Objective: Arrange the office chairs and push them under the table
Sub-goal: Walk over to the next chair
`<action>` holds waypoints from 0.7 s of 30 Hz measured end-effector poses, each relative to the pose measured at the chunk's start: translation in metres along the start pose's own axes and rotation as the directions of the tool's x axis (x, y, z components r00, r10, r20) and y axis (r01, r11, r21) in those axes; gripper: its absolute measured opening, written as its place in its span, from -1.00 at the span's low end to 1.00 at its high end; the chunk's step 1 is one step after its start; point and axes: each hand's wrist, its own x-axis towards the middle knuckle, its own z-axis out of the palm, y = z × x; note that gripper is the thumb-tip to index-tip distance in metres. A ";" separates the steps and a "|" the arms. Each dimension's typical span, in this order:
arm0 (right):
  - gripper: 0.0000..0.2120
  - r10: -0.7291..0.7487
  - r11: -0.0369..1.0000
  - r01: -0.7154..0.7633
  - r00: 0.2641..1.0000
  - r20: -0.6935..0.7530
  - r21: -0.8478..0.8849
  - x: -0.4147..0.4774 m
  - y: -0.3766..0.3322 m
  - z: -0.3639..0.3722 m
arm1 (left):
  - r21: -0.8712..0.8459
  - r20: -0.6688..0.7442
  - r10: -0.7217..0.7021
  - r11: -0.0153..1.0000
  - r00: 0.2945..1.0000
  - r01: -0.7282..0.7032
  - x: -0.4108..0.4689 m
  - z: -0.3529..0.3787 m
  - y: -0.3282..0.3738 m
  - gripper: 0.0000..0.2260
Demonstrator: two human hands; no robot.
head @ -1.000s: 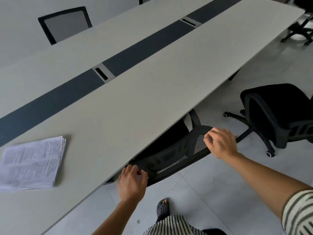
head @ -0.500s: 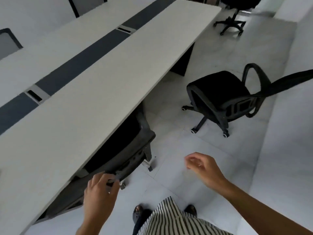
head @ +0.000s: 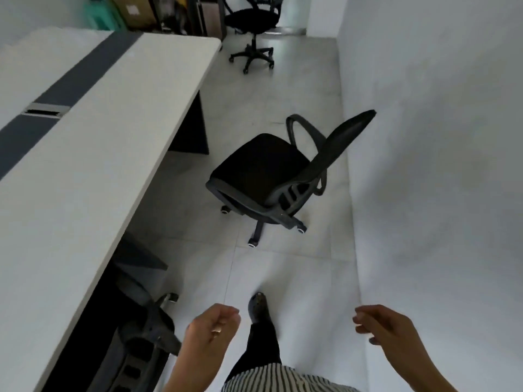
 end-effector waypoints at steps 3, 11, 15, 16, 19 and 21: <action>-0.93 -0.002 1.000 0.002 0.999 -0.054 -0.004 0.035 -0.024 -0.006 | 0.024 0.064 0.061 0.998 0.996 -0.063 0.061 0.004 0.035 -0.94; -0.92 -0.095 0.994 0.104 0.977 -0.189 0.037 0.122 -0.124 -0.032 | 0.070 0.218 0.221 0.968 0.951 -0.241 0.203 0.025 0.146 -0.94; -0.92 -0.098 0.994 0.106 0.973 -0.208 0.028 0.161 -0.138 -0.047 | 0.104 0.273 0.262 0.949 0.926 -0.299 0.251 0.054 0.181 -0.94; -0.92 -0.097 0.995 0.102 0.974 -0.204 0.013 0.173 -0.141 -0.052 | 0.115 0.286 0.264 0.945 0.921 -0.307 0.260 0.062 0.187 -0.94; -0.93 -0.134 0.990 0.124 0.970 -0.203 -0.059 0.221 -0.152 -0.070 | 0.147 0.303 0.249 0.942 0.920 -0.303 0.285 0.090 0.197 -0.94; -0.92 -0.192 0.975 0.161 0.958 -0.213 -0.156 0.262 -0.168 -0.083 | 0.154 0.282 0.224 0.949 0.933 -0.274 0.302 0.110 0.203 -0.94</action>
